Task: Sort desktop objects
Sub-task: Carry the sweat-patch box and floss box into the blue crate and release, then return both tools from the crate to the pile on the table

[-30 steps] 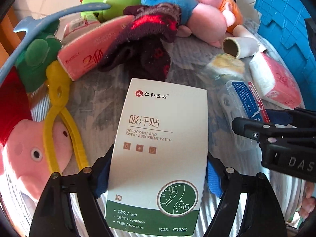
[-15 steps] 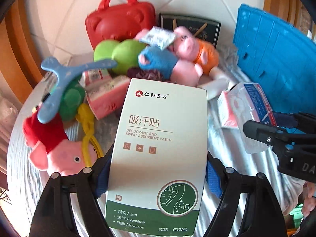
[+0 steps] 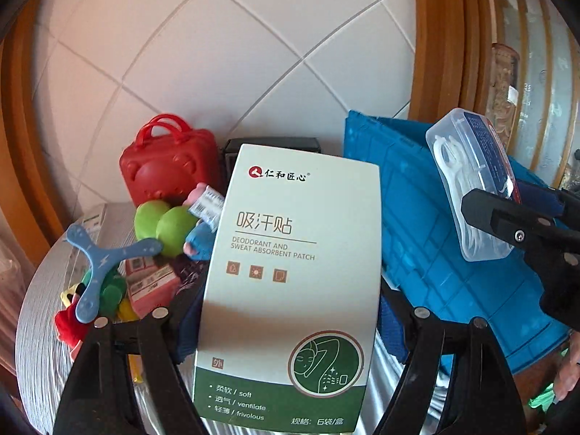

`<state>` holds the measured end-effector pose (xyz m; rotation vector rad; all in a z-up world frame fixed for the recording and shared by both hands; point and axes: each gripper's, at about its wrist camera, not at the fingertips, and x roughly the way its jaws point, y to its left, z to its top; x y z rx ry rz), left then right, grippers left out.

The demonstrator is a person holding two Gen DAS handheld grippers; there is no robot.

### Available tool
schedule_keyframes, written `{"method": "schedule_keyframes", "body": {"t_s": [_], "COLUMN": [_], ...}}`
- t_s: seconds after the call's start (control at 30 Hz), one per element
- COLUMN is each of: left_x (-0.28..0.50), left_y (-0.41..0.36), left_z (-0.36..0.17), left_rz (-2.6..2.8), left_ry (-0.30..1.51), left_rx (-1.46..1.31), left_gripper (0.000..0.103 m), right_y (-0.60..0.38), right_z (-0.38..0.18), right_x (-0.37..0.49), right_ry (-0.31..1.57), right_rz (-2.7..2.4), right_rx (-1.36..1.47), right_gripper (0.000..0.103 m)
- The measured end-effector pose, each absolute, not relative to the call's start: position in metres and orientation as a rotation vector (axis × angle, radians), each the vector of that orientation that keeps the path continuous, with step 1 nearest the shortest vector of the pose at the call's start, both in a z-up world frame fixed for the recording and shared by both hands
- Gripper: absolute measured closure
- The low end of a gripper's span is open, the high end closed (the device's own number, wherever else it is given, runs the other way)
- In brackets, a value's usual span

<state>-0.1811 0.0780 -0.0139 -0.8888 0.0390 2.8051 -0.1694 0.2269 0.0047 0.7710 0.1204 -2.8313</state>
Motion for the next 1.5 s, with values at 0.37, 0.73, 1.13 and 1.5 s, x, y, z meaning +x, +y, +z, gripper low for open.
{"method": "schedule_keyframes", "body": {"t_s": [0.37, 0.73, 1.13, 1.5], "left_x": [-0.184, -0.225, -0.237, -0.234], "left_y": [0.237, 0.376, 0.411, 0.392], "left_z": [0.057, 0.022, -0.022, 0.001], "left_rz": [2.582, 2.371, 2.264, 2.314], "left_ry": [0.087, 0.307, 0.495, 0.445], "left_rx": [-0.834, -1.166, -1.404, -1.318], "left_gripper": [0.025, 0.024, 0.024, 0.024], "right_y": [0.381, 0.521, 0.541, 0.545], "right_z": [0.05, -0.002, -0.052, -0.04], "right_x": [-0.157, -0.179, -0.212, -0.213], "right_ry": [0.181, 0.278, 0.24, 0.23], "right_rz": [-3.036, -2.974, -2.671, -2.695], "right_rx": [0.77, 1.204, 1.528, 1.508], "right_gripper": [0.043, 0.043, 0.043, 0.01]}}
